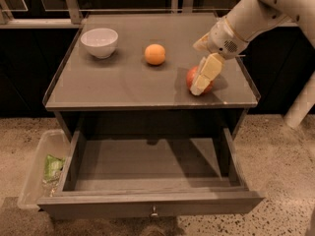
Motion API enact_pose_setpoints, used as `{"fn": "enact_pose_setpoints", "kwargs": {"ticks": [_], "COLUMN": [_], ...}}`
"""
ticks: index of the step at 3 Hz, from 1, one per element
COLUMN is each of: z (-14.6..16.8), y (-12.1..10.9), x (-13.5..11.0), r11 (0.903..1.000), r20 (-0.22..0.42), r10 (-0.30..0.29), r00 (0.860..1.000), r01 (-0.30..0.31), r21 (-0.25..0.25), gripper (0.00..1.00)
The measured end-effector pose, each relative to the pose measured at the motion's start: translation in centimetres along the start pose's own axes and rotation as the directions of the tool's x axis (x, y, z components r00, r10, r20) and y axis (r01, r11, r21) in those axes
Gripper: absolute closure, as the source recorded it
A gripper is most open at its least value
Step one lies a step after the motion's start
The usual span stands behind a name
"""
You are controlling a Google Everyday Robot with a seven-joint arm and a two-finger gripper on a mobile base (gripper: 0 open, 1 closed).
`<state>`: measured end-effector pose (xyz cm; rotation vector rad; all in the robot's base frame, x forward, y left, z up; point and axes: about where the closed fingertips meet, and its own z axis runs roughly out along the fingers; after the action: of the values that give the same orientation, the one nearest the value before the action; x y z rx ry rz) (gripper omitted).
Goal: Place apple into top drawer
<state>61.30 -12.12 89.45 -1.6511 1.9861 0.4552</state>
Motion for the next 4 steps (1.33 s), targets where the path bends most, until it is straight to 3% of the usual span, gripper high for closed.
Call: {"fn": "enact_pose_setpoints", "kwargs": {"ticks": [4], "z": [3.2], "y": [-0.4], "x": [3.4], "r11": [0.9969], "r20": [-0.04], "r10": [0.072], "r00": [0.997], "r01": [-0.073], "r21": [-0.03], "gripper": [0.0]}}
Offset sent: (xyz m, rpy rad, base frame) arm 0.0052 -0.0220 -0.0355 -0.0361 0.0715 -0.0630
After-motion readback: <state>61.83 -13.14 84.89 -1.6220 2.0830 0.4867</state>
